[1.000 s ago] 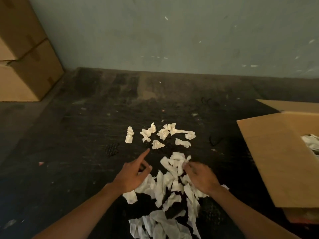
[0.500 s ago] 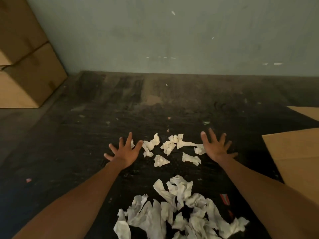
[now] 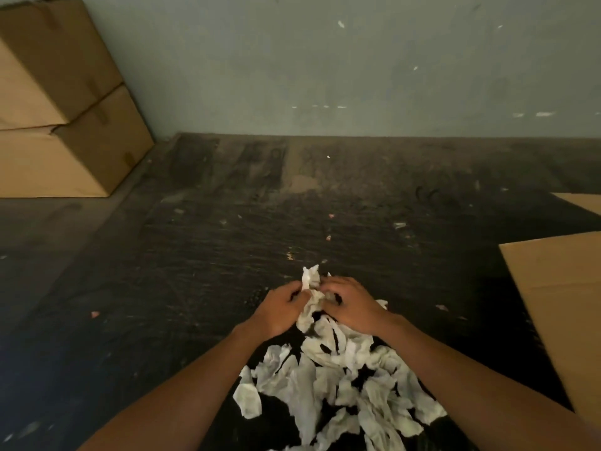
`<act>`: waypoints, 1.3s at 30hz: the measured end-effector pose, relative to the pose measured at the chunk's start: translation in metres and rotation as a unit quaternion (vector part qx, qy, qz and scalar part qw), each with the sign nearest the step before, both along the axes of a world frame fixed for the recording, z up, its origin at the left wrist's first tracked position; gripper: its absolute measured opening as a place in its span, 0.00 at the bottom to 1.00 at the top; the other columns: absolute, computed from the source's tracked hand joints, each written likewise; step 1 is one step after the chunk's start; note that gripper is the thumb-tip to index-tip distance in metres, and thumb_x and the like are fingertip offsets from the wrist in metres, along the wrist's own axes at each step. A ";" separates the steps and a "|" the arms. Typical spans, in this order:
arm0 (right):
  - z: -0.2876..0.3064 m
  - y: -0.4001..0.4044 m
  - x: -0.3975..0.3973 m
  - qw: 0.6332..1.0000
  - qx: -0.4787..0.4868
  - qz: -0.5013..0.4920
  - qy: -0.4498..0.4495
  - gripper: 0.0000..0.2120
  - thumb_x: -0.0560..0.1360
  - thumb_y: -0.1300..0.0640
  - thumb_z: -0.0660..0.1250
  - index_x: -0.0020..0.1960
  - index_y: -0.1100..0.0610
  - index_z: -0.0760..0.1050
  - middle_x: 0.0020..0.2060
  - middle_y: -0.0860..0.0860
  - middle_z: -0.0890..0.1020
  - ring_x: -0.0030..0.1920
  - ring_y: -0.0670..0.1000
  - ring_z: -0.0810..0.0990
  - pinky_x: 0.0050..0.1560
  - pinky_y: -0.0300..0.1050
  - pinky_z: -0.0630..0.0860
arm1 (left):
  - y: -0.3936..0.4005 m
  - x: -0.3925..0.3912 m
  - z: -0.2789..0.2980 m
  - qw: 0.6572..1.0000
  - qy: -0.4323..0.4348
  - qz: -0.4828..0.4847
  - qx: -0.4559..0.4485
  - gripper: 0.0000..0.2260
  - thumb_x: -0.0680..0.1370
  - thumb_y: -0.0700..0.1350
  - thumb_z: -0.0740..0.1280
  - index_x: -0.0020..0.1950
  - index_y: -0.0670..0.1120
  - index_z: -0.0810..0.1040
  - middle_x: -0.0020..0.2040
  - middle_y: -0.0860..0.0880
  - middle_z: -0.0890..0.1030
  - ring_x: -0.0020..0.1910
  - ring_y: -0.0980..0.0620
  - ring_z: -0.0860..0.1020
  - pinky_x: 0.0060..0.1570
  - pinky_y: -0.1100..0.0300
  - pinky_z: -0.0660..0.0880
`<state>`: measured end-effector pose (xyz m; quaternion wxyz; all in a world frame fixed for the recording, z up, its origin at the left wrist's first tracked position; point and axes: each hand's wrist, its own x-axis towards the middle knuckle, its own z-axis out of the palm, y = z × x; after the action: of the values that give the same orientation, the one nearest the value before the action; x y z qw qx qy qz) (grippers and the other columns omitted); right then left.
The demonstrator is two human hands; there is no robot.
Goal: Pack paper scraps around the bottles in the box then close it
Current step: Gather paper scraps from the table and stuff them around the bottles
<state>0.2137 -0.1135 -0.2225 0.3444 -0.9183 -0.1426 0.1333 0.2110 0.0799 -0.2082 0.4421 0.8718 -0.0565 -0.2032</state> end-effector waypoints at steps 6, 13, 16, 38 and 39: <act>0.040 0.000 -0.074 0.993 0.107 -0.031 0.044 0.12 0.77 0.63 0.64 0.51 0.48 0.81 0.50 0.45 0.82 0.49 0.43 0.81 0.52 0.41 0.77 | 0.015 -0.058 0.036 0.998 -0.024 -0.044 -0.041 0.09 0.79 0.54 0.65 0.50 0.52 0.82 0.41 0.49 0.84 0.38 0.59 0.79 0.40 0.56 0.76; 0.083 -0.035 -0.156 0.995 0.073 -0.006 0.063 0.12 0.78 0.61 0.65 0.47 0.45 0.80 0.53 0.44 0.82 0.55 0.39 0.79 0.55 0.38 0.74 | 0.065 -0.116 0.040 0.948 -0.157 -0.226 0.160 0.19 0.76 0.48 0.63 0.67 0.56 0.72 0.69 0.53 0.71 0.71 0.52 0.66 0.71 0.44 0.62; 0.073 -0.055 -0.177 0.982 0.090 -0.165 -0.009 0.08 0.80 0.53 0.63 0.56 0.43 0.77 0.55 0.45 0.78 0.55 0.43 0.77 0.57 0.44 0.74 | 0.088 -0.134 0.026 0.960 -0.150 -0.149 0.185 0.29 0.79 0.52 0.62 0.77 0.60 0.54 0.80 0.51 0.51 0.79 0.45 0.46 0.75 0.39 0.48; -0.024 -0.037 -0.222 0.974 -0.042 -0.223 -0.011 0.35 0.74 0.29 0.42 0.78 0.41 0.51 0.79 0.46 0.52 0.76 0.42 0.43 0.76 0.50 0.36 | 0.020 -0.057 -0.009 0.960 -0.149 -0.077 0.223 0.17 0.78 0.36 0.64 0.65 0.47 0.78 0.63 0.43 0.78 0.60 0.46 0.77 0.62 0.51 0.75; -0.023 -0.037 -0.222 0.975 -0.041 -0.220 -0.008 0.33 0.75 0.30 0.43 0.78 0.40 0.50 0.79 0.46 0.52 0.76 0.42 0.42 0.75 0.50 0.36 | 0.019 -0.065 -0.005 0.963 -0.156 -0.077 0.204 0.15 0.78 0.35 0.64 0.63 0.47 0.79 0.61 0.44 0.79 0.58 0.47 0.78 0.60 0.52 0.76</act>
<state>-0.0082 -0.1503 -0.2458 0.3266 -0.9414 0.0660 0.0524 0.1461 0.0988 -0.2128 0.2234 0.9574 -0.1492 -0.1055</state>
